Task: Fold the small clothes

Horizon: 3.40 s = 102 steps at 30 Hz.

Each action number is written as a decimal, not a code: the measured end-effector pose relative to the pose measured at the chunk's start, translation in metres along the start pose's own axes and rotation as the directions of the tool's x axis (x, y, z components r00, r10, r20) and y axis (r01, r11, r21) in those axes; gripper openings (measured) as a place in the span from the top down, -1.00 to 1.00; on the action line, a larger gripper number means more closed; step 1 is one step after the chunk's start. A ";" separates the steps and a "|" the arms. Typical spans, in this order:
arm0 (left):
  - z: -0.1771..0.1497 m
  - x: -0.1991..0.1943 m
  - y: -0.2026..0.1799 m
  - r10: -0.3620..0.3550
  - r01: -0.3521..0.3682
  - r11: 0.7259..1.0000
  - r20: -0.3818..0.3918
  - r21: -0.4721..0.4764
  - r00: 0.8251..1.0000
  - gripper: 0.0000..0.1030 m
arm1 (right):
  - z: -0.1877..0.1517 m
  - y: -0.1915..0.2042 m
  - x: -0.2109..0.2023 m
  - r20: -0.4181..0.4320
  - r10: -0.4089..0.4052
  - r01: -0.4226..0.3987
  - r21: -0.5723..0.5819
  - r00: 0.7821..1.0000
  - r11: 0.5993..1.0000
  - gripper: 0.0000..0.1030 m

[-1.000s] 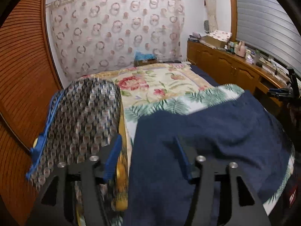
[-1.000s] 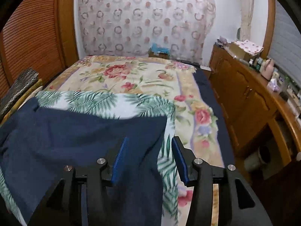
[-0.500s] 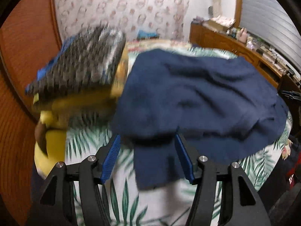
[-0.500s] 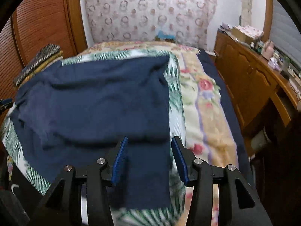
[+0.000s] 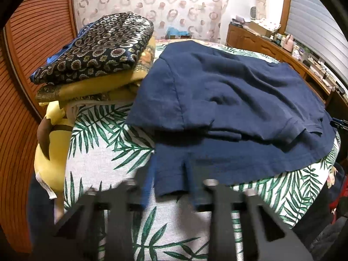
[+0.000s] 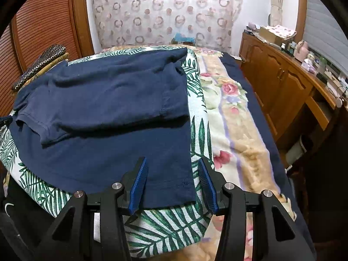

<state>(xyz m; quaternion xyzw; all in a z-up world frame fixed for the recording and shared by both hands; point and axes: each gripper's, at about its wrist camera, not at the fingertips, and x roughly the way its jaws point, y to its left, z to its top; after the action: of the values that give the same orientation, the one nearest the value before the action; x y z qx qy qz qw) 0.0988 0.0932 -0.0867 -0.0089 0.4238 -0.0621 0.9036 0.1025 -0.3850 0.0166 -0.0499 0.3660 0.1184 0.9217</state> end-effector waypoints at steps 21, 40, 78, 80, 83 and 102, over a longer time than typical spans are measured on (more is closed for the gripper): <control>-0.008 -0.046 -0.003 -0.019 0.023 0.998 0.086 -0.051 0.996 0.62 | -0.022 0.005 0.007 0.023 0.010 -0.010 -0.004 1.000 1.000 0.03; 0.024 -0.024 -0.027 0.007 -0.006 1.000 0.139 -0.006 0.990 -0.04 | -0.007 0.012 -0.005 0.055 0.044 -0.045 0.028 0.998 0.999 0.03; 0.051 -0.023 -0.045 0.041 -0.048 0.998 0.159 0.044 0.987 0.81 | 0.030 0.045 0.040 0.025 0.013 -0.014 0.041 1.000 0.999 0.91; 0.055 -0.031 -0.049 0.030 -0.039 0.998 0.181 0.044 0.983 0.82 | 0.029 0.046 0.037 0.045 0.012 -0.013 0.031 0.999 0.999 0.93; 0.062 -0.047 -0.053 -0.005 -0.007 0.999 0.217 0.051 0.976 0.83 | 0.029 0.045 0.026 0.084 0.014 -0.016 0.026 0.996 1.000 0.94; 0.037 -0.079 -0.025 -0.111 0.139 0.986 0.259 -0.091 0.960 0.83 | 0.009 0.030 -0.069 0.229 0.063 -0.065 0.002 0.971 0.998 0.95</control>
<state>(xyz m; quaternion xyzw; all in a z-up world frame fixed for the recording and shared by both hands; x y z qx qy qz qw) 0.0746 0.0762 -0.0003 -0.0923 0.3064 -0.0944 0.9427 0.0526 -0.3666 0.0705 -0.0198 0.2591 0.1513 0.9537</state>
